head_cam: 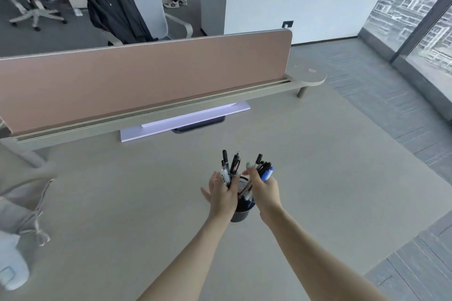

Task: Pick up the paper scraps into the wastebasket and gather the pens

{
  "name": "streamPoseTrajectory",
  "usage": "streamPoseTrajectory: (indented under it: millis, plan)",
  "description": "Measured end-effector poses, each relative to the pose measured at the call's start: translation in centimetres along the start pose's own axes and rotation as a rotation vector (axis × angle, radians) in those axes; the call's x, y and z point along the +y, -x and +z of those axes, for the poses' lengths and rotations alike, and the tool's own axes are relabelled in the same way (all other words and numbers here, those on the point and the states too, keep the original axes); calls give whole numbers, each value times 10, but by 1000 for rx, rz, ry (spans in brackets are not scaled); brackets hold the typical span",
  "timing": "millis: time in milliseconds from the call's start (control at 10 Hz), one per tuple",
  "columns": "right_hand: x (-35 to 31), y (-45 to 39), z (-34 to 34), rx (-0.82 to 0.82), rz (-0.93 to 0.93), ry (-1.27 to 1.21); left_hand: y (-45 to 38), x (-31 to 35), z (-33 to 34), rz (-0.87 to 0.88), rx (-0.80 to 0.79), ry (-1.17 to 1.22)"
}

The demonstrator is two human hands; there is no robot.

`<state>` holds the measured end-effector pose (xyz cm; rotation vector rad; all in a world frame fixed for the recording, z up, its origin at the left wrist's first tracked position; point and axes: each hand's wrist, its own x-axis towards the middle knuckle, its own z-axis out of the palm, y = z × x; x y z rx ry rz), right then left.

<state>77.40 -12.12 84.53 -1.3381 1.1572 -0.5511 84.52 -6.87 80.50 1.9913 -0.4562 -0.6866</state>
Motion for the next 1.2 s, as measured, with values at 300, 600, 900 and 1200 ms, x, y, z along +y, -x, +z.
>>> streamPoseTrajectory:
  millis: [300, 600, 900, 1200]
  plan:
    - [51, -19, -4, -155, -17, 169, 12, -7, 1, 164, -109, 111]
    - [39, -26, -23, -80, 66, -2, 26, -5, 26, 153, -233, -1]
    - [51, -30, -51, 10, -111, 306, 25, 0, 45, 91, -466, -49]
    - [60, -7, -114, 63, -91, 237, 31, 20, 59, 8, -612, -135]
